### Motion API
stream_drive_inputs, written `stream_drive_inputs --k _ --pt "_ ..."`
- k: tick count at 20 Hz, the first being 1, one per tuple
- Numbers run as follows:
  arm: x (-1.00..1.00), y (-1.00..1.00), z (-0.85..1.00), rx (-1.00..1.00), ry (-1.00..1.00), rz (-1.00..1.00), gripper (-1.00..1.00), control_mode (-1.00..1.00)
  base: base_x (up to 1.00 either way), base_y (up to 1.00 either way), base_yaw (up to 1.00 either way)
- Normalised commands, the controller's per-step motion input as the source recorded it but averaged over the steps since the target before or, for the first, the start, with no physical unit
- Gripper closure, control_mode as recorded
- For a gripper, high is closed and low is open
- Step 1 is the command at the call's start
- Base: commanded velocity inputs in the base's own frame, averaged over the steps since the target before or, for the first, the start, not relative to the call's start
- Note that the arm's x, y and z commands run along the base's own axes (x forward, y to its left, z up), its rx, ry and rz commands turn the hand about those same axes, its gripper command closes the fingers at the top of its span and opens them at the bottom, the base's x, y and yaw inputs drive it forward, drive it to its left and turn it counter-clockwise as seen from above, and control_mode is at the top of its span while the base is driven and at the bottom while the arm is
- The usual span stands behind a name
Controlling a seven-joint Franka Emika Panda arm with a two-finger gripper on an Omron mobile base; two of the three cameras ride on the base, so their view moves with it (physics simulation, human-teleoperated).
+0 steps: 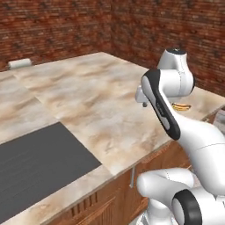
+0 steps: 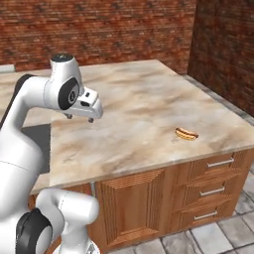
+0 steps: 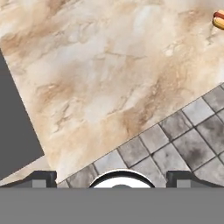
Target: Store the hot dog in the freezer for long-term storage. Close the freezer door after placing the cooked food.
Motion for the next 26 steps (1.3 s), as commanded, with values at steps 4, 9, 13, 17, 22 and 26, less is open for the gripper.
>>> stream_drive_inputs --k 4,9,13,17,22,26 --pt "0.0 0.0 0.0 0.0 0.0 0.0 -1.0 1.0 0.15 -1.0 0.21" --pt "0.0 0.0 0.0 0.0 0.0 0.0 -1.0 1.0 0.01 -1.0 0.21" --pt "0.0 0.0 0.0 0.0 0.0 0.0 -1.0 1.0 0.0 -1.0 0.23" --pt "0.0 0.0 0.0 0.0 0.0 0.0 -1.0 1.0 0.0 -1.0 0.39" --pt "0.0 0.0 0.0 0.0 0.0 0.0 -1.0 1.0 0.01 -1.0 0.46" --pt "0.0 0.0 0.0 0.0 0.0 0.0 -1.0 1.0 0.06 -0.97 0.47"
